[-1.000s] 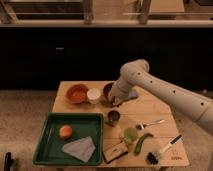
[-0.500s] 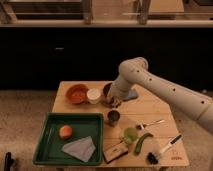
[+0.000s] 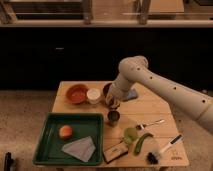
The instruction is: Place grapes in metal cup
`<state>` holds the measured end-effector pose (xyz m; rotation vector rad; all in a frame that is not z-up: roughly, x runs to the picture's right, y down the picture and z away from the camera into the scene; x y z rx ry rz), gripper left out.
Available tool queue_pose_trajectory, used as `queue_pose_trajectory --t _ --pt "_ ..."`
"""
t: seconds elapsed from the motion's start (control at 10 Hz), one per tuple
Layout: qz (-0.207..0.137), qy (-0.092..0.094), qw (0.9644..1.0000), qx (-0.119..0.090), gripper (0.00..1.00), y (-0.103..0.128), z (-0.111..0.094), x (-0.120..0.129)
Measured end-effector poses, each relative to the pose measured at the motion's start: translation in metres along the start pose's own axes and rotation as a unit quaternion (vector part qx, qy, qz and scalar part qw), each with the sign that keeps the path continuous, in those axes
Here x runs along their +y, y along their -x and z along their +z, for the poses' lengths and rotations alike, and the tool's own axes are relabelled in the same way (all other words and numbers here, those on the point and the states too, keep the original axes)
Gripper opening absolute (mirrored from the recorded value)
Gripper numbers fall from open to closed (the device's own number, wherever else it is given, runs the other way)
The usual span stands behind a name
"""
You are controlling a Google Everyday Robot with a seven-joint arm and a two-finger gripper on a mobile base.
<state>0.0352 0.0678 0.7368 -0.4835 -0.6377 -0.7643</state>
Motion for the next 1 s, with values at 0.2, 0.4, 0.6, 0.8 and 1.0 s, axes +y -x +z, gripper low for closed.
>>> queue_pose_trajectory --t 0.2,0.4,0.6,0.8,1.0 --pt "-0.020 0.011 0.9996 -0.015 0.00 0.008 -0.003 0.006" --pt "-0.041 0.024 0.9985 -0.028 0.00 0.016 -0.005 0.009" --pt "-0.053 0.032 0.9972 -0.044 0.00 0.020 -0.004 0.014" --pt "-0.069 0.042 0.9946 -0.065 0.00 0.026 0.000 0.018" --pt "-0.083 0.052 0.9917 -0.083 0.00 0.031 0.004 0.020"
